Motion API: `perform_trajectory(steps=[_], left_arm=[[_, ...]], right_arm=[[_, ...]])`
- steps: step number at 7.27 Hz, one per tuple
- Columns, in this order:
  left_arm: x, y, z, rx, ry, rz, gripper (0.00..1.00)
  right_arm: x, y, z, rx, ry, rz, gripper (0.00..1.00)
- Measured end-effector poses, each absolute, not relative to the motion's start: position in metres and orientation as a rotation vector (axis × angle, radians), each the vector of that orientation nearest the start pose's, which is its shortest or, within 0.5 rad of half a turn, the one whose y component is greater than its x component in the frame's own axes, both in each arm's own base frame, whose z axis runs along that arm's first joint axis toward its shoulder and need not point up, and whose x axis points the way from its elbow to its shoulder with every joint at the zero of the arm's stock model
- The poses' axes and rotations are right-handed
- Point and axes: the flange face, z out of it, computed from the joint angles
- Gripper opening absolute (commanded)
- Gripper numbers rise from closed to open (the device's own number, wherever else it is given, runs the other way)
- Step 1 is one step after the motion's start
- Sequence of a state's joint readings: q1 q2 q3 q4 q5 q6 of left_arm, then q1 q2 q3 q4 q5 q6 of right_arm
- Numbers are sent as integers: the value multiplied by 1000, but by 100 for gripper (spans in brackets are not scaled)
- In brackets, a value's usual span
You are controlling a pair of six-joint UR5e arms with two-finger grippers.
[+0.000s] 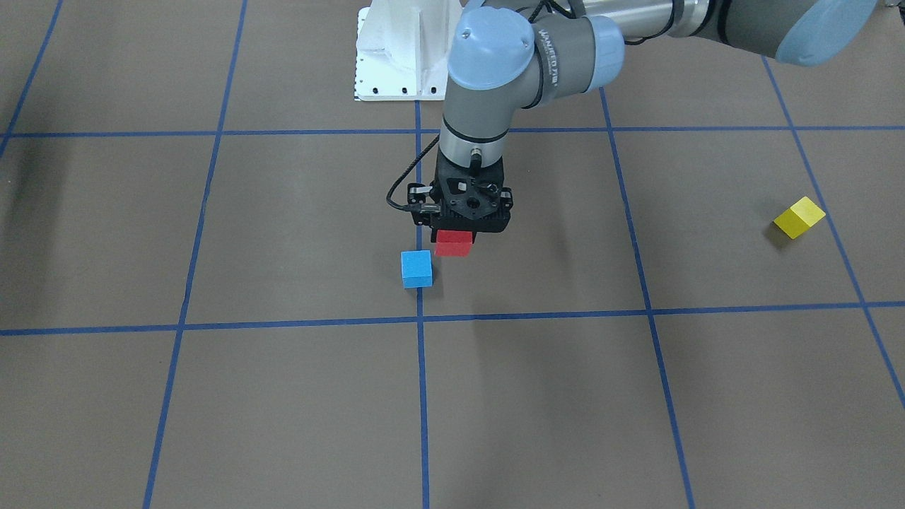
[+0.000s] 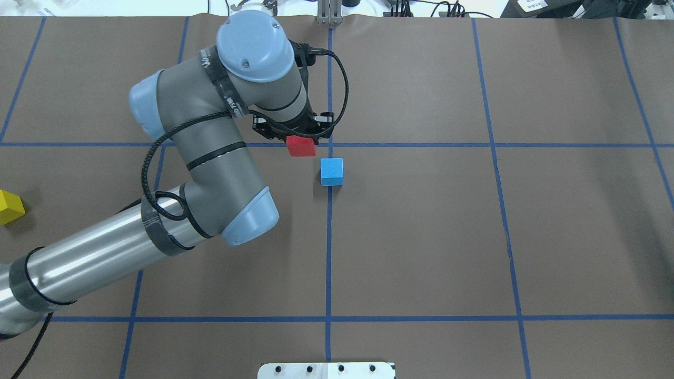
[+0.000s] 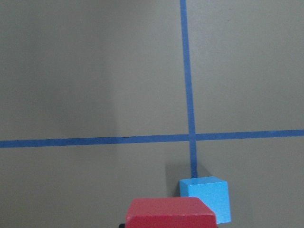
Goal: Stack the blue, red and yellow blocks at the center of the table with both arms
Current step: 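Carry the red cube with the left gripper above the blue cube, then lower the red cube onto the blue cube and open the left gripper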
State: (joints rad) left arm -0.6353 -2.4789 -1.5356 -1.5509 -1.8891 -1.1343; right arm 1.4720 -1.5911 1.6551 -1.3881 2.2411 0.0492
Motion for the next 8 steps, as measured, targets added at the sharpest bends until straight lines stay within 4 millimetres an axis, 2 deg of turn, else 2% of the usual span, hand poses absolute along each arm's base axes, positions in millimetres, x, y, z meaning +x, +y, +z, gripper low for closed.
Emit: perform_trajectory(steps=[1, 2, 4, 6, 8], left_arm=[[541, -512, 101, 166, 868, -54, 0], [560, -510, 100, 166, 847, -55, 0], [587, -504, 110, 169, 813, -65, 0], [599, -503, 118, 163, 810, -79, 0], [602, -504, 121, 159, 806, -83, 0]], right_arm=[[22, -504, 613, 189, -683, -130, 99], [22, -505, 611, 191, -683, -130, 99], [21, -506, 610, 192, -684, -130, 99], [21, -506, 609, 193, -690, -132, 99], [21, -507, 608, 195, -690, -132, 99]])
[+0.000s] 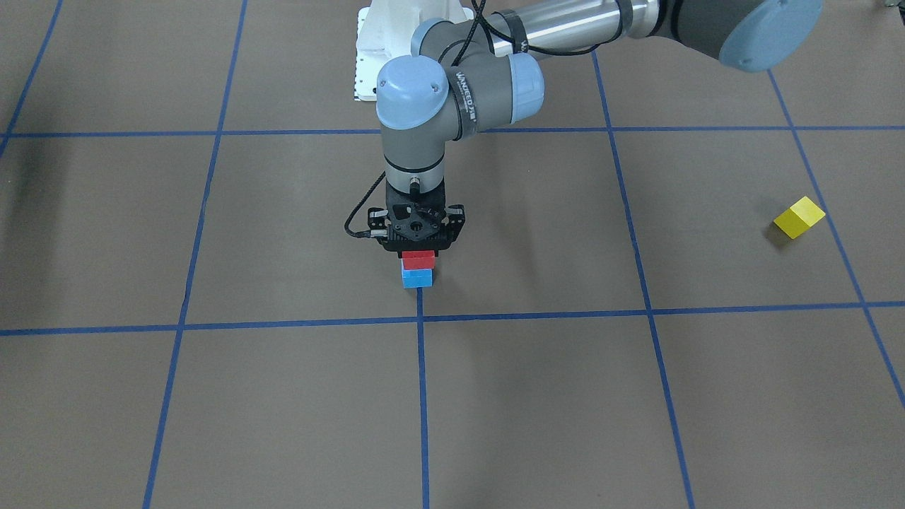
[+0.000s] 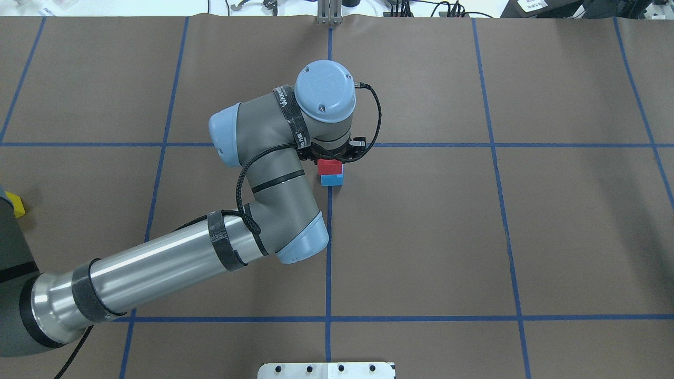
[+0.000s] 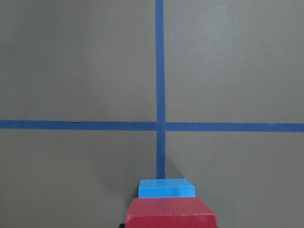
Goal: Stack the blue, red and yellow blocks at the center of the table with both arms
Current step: 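Lower the red cube onto the blue cube and open the left gripper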
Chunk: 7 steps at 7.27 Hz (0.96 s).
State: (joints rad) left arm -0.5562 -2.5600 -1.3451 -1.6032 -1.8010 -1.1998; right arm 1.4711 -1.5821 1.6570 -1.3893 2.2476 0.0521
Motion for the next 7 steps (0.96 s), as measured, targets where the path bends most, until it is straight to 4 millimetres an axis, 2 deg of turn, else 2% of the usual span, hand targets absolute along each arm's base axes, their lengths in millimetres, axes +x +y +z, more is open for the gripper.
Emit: perform_trajectory(steps=[7], left_arm=[[610, -506, 127, 144, 812, -116, 0]], right_arm=[[21, -506, 609, 193, -689, -131, 99]])
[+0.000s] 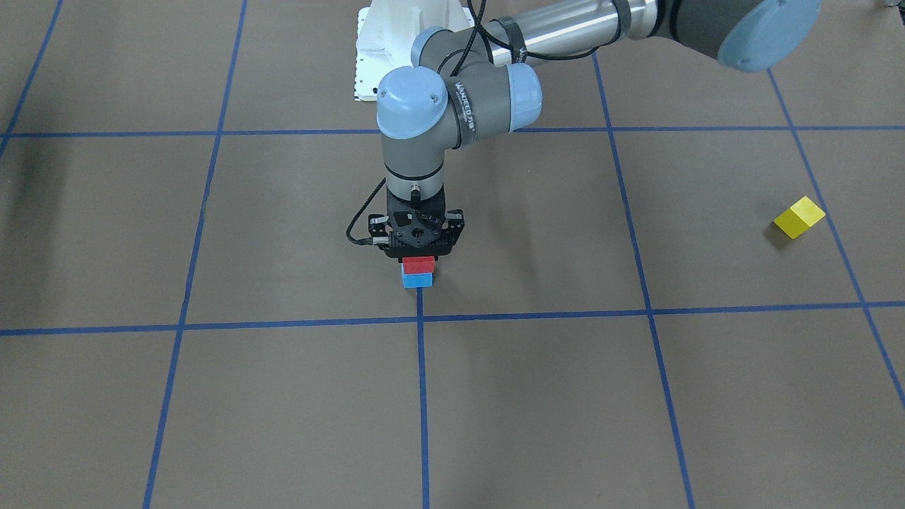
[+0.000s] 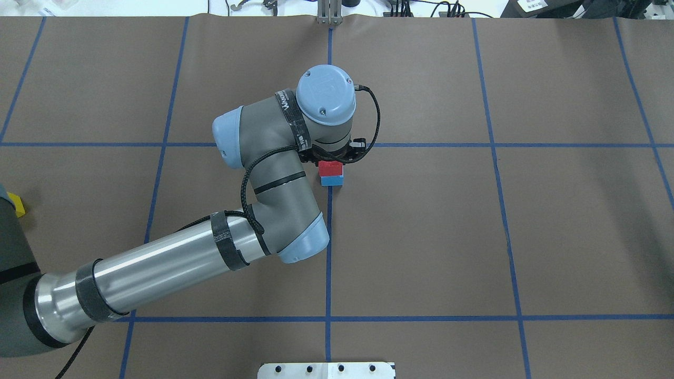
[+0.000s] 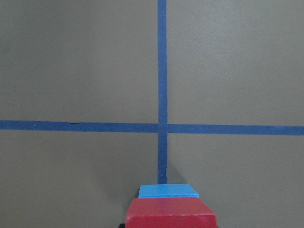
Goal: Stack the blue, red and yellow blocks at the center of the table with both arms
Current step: 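Lower the red cube onto the blue cube and open the left gripper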
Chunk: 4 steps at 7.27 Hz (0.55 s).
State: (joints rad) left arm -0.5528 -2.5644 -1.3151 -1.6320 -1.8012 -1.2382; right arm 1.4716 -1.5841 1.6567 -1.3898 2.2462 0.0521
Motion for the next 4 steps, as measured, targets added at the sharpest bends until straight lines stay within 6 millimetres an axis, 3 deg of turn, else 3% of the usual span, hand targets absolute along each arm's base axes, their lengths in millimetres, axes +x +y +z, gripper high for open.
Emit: perform_trajectory(steps=[4], left_arm=[[611, -506, 123, 146, 816, -113, 0]], right_arm=[[21, -506, 609, 192, -688, -131, 99]])
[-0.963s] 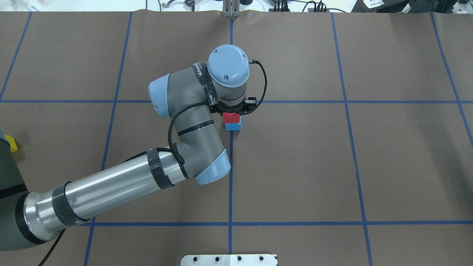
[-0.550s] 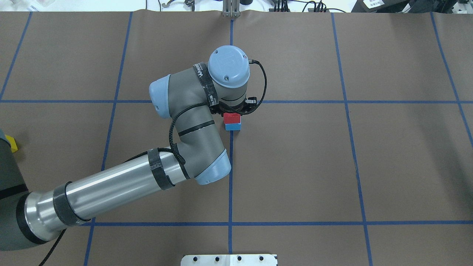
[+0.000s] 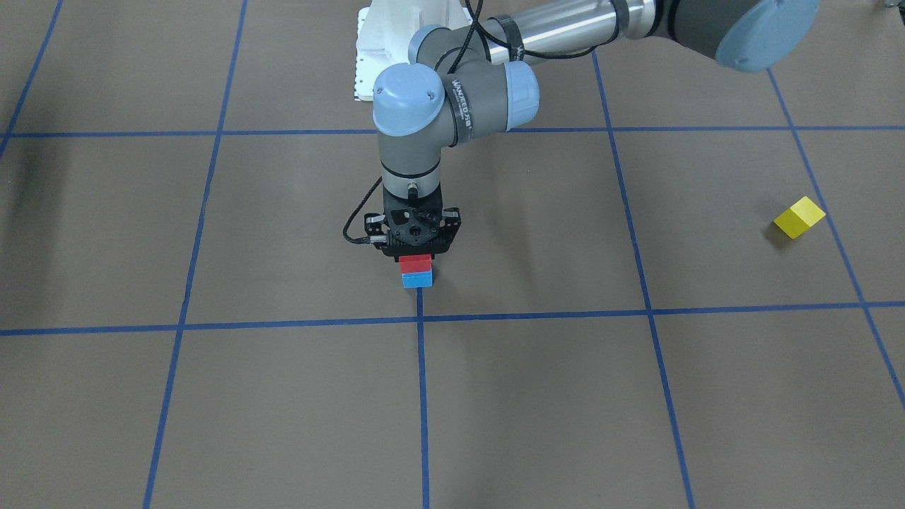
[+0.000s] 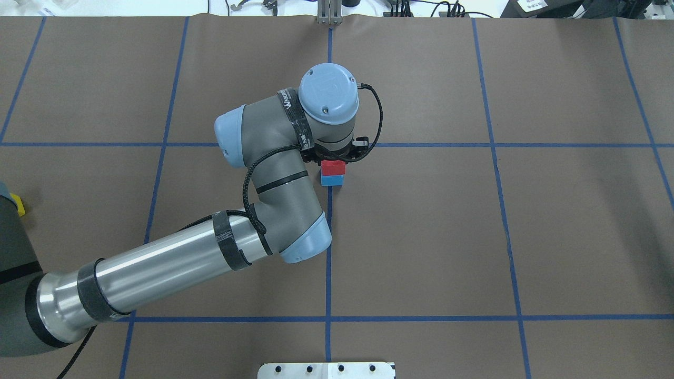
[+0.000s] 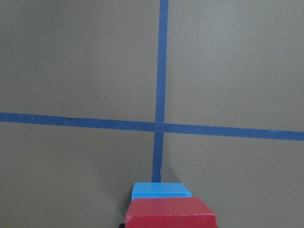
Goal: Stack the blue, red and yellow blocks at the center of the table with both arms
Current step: 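Lower the red cube onto the blue cube and open the left gripper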
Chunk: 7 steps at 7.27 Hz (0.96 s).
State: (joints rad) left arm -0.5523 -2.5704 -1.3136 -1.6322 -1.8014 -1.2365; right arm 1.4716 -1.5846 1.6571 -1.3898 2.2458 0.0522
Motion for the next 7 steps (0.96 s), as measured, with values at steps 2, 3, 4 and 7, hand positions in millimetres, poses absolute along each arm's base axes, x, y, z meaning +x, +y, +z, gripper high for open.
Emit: perform_trajectory(steps=[2, 3, 4, 7], left_arm=[[613, -507, 126, 151, 809, -92, 0], [613, -508, 128, 151, 806, -90, 0], [614, -508, 129, 150, 803, -90, 0], [616, -509, 131, 147, 798, -91, 1]], right_arm=[[21, -506, 610, 192, -688, -131, 99], [21, -505, 610, 191, -688, -131, 99], [21, -505, 610, 191, -688, -130, 99], [21, -505, 610, 191, -689, -131, 99]])
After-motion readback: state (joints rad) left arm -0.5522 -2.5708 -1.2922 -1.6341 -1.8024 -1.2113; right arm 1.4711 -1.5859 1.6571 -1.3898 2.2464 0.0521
